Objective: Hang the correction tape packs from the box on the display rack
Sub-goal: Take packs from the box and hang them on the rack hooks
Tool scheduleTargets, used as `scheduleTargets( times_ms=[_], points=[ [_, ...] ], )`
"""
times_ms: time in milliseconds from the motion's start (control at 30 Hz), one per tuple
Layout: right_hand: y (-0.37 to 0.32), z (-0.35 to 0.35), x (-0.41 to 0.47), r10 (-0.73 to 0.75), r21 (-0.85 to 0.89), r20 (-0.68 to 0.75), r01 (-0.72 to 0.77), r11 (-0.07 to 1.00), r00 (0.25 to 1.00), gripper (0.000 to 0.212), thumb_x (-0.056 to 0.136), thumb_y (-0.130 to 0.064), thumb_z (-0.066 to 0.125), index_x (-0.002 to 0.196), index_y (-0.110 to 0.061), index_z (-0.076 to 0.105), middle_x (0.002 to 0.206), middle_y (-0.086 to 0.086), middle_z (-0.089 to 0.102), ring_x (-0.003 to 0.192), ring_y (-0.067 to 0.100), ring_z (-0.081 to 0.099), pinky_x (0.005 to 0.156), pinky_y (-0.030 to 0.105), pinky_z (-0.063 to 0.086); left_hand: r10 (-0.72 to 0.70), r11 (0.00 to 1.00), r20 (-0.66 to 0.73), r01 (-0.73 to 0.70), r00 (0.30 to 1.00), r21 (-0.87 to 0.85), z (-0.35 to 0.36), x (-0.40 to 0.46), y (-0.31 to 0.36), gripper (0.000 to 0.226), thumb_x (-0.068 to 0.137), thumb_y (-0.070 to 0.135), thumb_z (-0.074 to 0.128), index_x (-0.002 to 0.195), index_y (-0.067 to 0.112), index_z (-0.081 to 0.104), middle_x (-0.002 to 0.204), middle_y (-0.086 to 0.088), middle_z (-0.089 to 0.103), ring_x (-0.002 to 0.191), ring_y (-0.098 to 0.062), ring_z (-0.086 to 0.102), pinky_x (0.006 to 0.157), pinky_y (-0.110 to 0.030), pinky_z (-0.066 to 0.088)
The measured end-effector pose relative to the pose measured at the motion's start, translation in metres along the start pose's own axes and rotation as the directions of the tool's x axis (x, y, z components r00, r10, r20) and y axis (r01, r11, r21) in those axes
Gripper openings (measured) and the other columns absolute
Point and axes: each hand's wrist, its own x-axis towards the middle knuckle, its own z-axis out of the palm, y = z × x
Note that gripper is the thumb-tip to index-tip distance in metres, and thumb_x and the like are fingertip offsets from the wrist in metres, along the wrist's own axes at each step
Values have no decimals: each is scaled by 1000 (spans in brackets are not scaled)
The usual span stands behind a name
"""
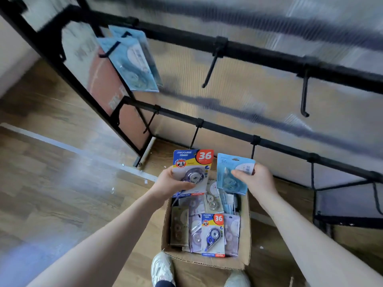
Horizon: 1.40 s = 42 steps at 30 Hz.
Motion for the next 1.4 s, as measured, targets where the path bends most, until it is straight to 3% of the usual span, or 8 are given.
scheduleTargets(
  times_ms=[200, 367, 600, 700, 900, 1067, 1233, 1400],
  points=[
    [-75, -15, -26, -133, 29, -18, 133, 991, 991, 16, 80, -14, 74, 91, -17, 64, 91, -5, 67, 84, 7, 64, 71, 30, 55, 108, 994, -30, -109, 994, -31, -19, -37, 49, 40, 64, -5, 82, 97, 12, 65, 88, 0, 75, 83, -15, 72, 75, -29, 55],
    [-119, -13, -42, -183, 50, -10, 184, 982, 983, 14, 80, -16, 74, 85, -22, 62, 84, -13, 64, 81, 5, 62, 69, 29, 54, 170, 983, -79, -175, 982, -55, -41, -64, 78, 31, 74, -8, 75, 92, 14, 62, 73, 10, 74, 71, -6, 71, 58, -16, 53],
    [-154, 10, -55, -208, 64, 33, 205, 977, 978, 17, 80, -21, 75, 83, -29, 59, 87, -15, 64, 83, 2, 63, 69, 32, 57, 197, 973, -182, -215, 963, -86, -81, -83, 94, 34, 71, -5, 77, 95, 16, 63, 78, 8, 75, 75, -10, 72, 59, -18, 53],
    [-169, 22, -59, -252, 75, 56, 248, 966, 966, 18, 81, -19, 73, 85, -28, 58, 86, -17, 62, 79, -1, 61, 62, 23, 53, 210, 969, -196, -230, 958, -87, -96, -89, 97, 35, 72, -3, 77, 96, 18, 63, 79, 10, 74, 76, -8, 71, 58, -17, 53],
    [-194, 57, -60, -299, 99, 90, 290, 952, 950, 17, 84, -18, 70, 85, -30, 58, 95, -8, 66, 88, 4, 63, 71, 30, 56, 194, 972, -251, -221, 948, -81, -129, -93, 93, 38, 70, 0, 80, 97, 20, 63, 82, 8, 74, 79, -11, 71, 64, -23, 55],
    [-216, 89, -56, -347, 66, 125, 341, 938, 930, 14, 86, -22, 67, 94, -25, 56, 97, -13, 60, 92, 2, 57, 61, 18, 50, 201, 969, -273, -231, 941, -85, -159, -96, 90, 40, 70, -4, 78, 98, 21, 63, 88, 6, 74, 80, -11, 71, 66, -22, 57],
    [-235, 122, -44, -359, 57, 179, 354, 933, 916, 15, 87, -24, 67, 98, -22, 58, 112, -4, 66, 105, 11, 61, 74, 33, 57, 193, 970, -294, -226, 936, -85, -187, -96, 84, 41, 72, -5, 76, 99, 22, 62, 91, 6, 73, 87, -15, 70, 71, -24, 56],
    [-251, 149, -31, -378, 44, 193, 377, 925, 905, 14, 87, -25, 66, 96, -22, 56, 112, -1, 66, 105, 13, 61, 67, 26, 55, 167, 974, -315, -206, 934, -93, -212, -91, 74, 44, 71, -3, 77, 106, 17, 63, 98, 1, 73, 91, -18, 70, 80, -32, 56]
  ],
)
